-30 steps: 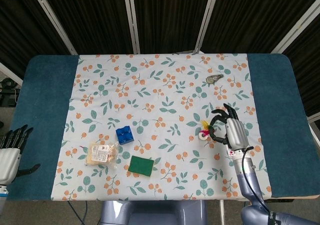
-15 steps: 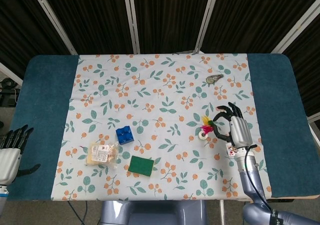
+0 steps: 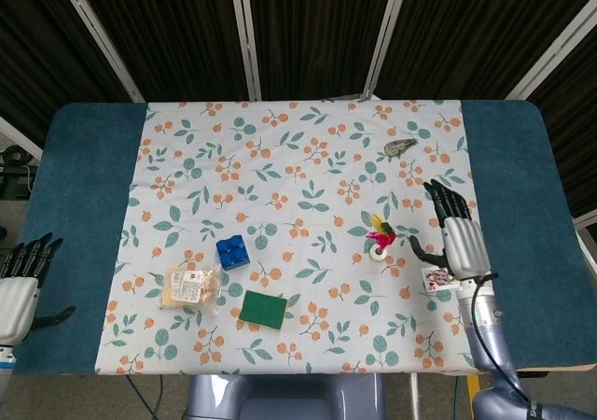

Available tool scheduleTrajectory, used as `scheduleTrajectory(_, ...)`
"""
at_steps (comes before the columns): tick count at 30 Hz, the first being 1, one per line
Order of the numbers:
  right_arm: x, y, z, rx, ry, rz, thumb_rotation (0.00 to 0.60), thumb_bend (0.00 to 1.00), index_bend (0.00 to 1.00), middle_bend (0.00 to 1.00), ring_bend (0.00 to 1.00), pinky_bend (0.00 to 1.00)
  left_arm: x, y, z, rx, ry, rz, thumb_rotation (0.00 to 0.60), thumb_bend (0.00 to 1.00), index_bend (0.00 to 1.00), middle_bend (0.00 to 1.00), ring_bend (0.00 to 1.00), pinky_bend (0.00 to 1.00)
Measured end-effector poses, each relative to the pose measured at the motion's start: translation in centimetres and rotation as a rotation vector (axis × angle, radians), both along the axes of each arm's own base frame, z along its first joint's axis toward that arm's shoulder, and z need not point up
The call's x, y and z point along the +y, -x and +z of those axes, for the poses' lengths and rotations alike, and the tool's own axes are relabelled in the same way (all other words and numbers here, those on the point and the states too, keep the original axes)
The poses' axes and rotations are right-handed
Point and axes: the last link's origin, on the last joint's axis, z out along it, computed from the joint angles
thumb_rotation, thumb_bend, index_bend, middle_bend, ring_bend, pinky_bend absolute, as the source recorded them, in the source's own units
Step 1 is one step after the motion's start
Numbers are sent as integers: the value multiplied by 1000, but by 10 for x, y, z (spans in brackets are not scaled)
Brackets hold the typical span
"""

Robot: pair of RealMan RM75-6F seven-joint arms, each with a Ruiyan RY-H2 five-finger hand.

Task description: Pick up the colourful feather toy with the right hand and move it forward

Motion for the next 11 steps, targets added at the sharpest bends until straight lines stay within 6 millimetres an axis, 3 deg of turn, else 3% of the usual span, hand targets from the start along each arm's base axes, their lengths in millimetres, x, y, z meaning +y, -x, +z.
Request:
scheduleTrajectory(5, 27, 23, 23, 159, 37, 16, 600, 194, 30, 0, 0, 0, 0, -2, 1, 9, -3, -28, 600, 92, 0, 0, 0, 0)
scheduleTrajectory(11, 77, 56, 41, 470, 59, 113, 600, 110, 18, 0, 0, 0, 0, -1, 3, 53, -4, -70, 600, 74, 0, 0, 0, 0)
